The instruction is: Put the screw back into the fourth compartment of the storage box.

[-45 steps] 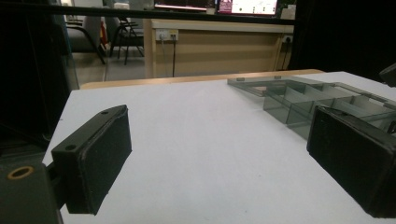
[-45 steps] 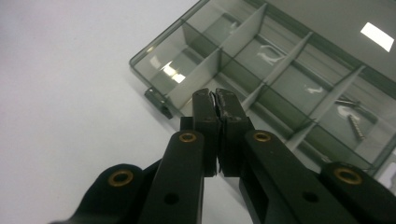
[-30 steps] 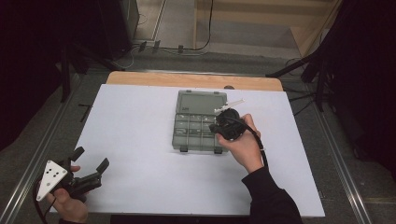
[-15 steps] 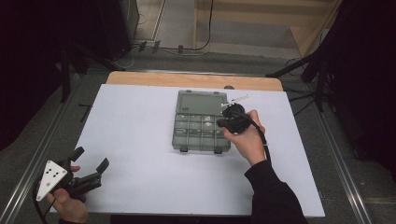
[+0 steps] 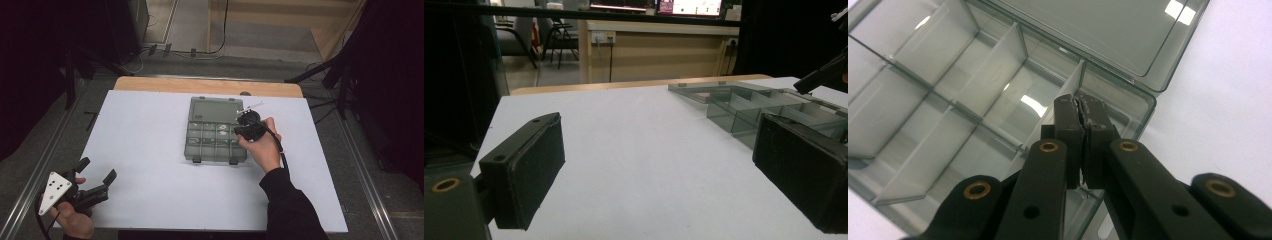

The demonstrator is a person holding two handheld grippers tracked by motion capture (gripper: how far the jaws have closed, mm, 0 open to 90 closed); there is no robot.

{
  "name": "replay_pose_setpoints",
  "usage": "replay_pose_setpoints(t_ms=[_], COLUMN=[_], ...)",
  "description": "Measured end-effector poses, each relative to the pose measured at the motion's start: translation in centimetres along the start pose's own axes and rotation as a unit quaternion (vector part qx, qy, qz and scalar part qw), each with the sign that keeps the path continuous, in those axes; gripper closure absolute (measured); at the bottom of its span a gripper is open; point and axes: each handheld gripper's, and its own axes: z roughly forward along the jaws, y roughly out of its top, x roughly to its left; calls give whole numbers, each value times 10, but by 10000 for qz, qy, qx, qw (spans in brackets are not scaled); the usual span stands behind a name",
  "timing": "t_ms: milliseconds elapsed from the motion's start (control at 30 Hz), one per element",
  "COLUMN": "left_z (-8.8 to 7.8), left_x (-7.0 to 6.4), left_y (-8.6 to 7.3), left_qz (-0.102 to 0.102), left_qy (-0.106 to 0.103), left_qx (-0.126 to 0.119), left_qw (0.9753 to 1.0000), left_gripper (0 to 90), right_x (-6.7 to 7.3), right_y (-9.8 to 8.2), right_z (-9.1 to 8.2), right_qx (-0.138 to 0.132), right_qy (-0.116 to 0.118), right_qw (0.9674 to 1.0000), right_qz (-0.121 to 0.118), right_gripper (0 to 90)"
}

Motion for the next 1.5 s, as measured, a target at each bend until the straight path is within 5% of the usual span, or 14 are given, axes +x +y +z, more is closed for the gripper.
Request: replay_pose_setpoints(t_ms=[433,500,667,1133,1500], left_z=[0,0,0,0,1], left_x=[0,0,0,-1,-2], left_y=[0,0,0,0,-1], left_qz=[-1,-4,-4,25,43], left_qy=[-2,-1,-3,-11,-20], left_qx=[16,7,7,33,82], left_qw=[10000,10000,10000,10000,10000], left_gripper=[65,65,65,65,65], right_x=[1,1,0,-6,-10], right_y=[0,0,-1,-31,-69], right_z=[16,15,7,-21,-41], right_qx=[200,163,57,-647,-1184], right_qy=[29,58,36,184,399], right_qw=[9998,9999,10000,9976,9916], right_qz=[-6,-5,20,167,338], right_gripper=[889,760,706,485,284])
